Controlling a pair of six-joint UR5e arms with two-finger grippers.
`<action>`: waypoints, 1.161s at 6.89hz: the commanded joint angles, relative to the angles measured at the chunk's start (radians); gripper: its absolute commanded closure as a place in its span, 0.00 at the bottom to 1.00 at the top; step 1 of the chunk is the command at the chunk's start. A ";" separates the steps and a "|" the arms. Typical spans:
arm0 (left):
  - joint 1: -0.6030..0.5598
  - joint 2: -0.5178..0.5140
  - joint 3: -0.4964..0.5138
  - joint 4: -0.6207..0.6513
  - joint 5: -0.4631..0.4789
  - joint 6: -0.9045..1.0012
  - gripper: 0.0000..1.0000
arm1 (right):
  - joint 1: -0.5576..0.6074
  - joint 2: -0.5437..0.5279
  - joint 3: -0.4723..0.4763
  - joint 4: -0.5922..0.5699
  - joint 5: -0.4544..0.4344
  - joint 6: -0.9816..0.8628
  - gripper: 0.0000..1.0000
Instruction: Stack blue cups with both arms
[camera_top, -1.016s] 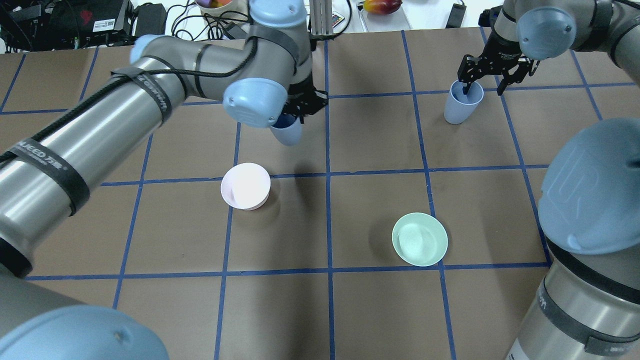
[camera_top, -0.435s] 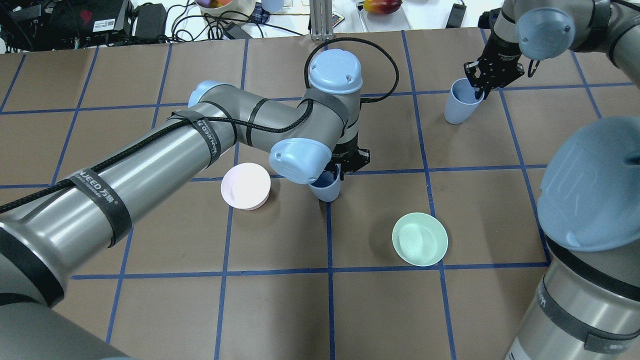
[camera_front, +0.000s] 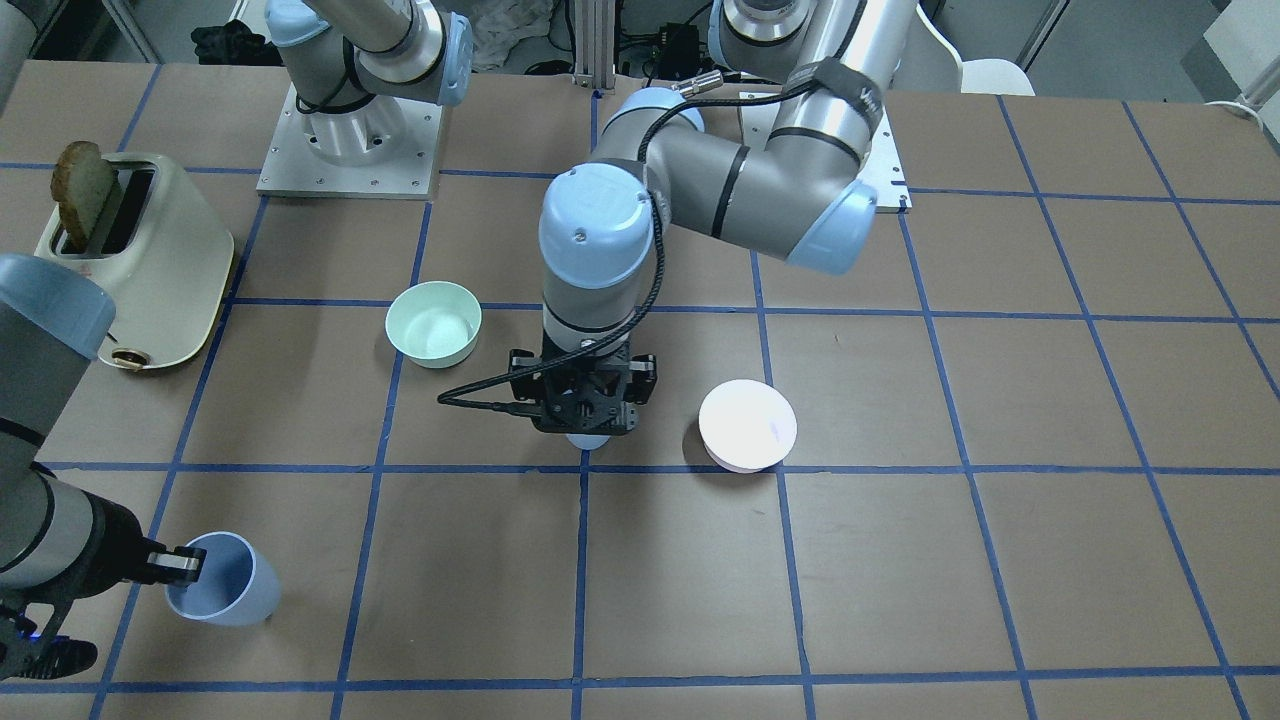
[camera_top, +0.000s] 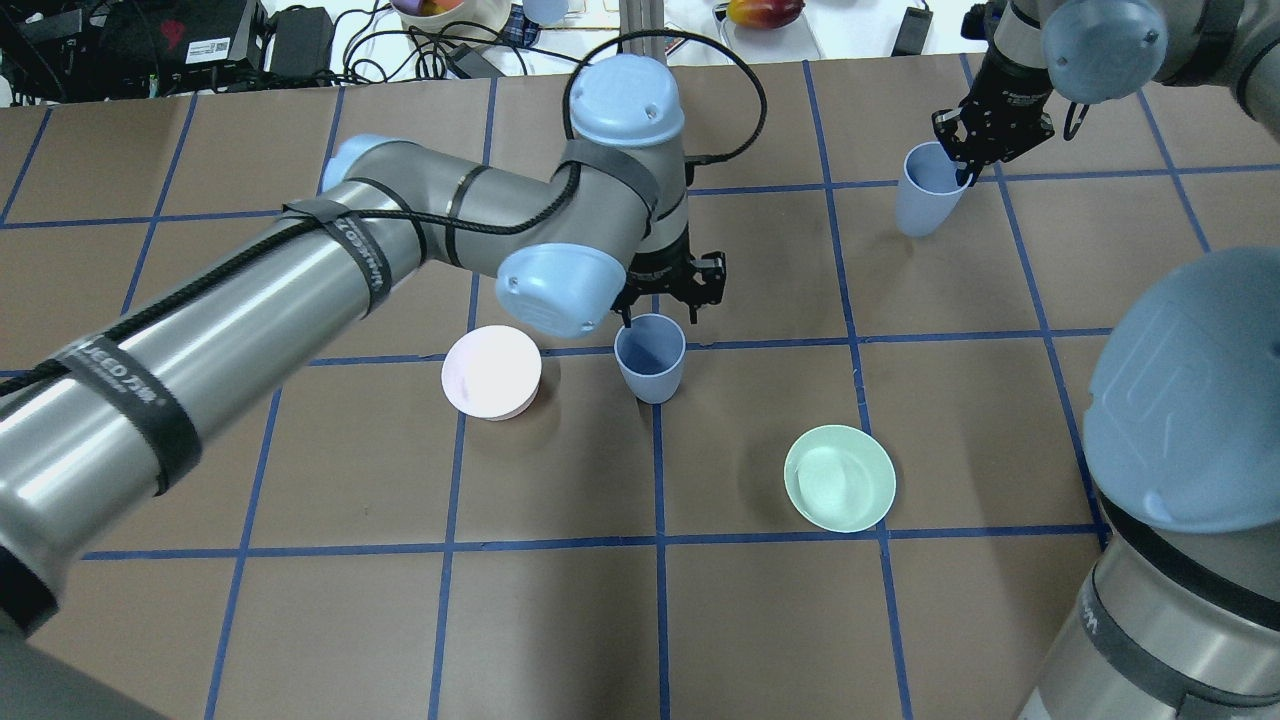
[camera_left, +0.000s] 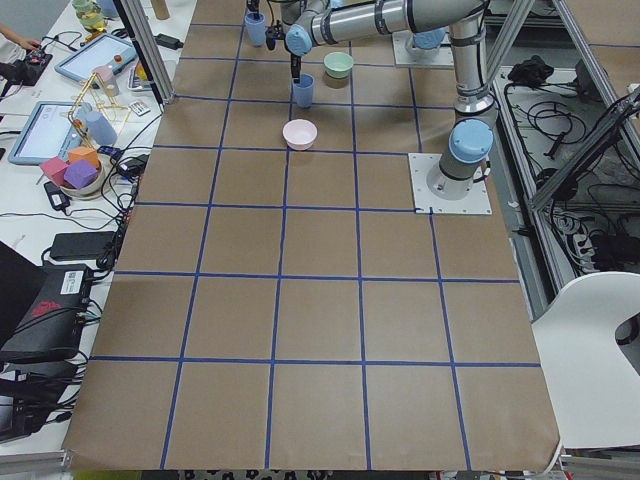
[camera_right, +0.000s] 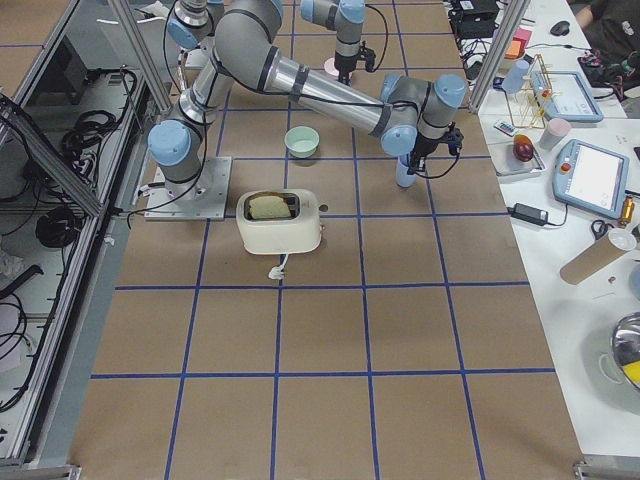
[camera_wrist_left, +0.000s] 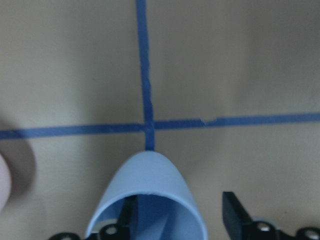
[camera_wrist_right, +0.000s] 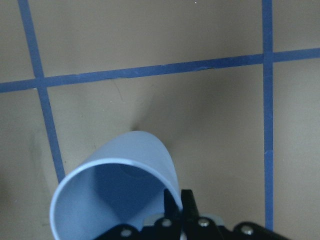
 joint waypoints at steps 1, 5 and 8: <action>0.188 0.105 0.156 -0.290 -0.053 0.102 0.00 | 0.037 -0.116 0.004 0.142 0.059 0.073 1.00; 0.289 0.324 0.206 -0.570 -0.003 0.271 0.00 | 0.339 -0.190 0.013 0.231 0.064 0.369 1.00; 0.297 0.438 -0.065 -0.224 0.110 0.283 0.00 | 0.479 -0.190 0.033 0.261 0.122 0.528 1.00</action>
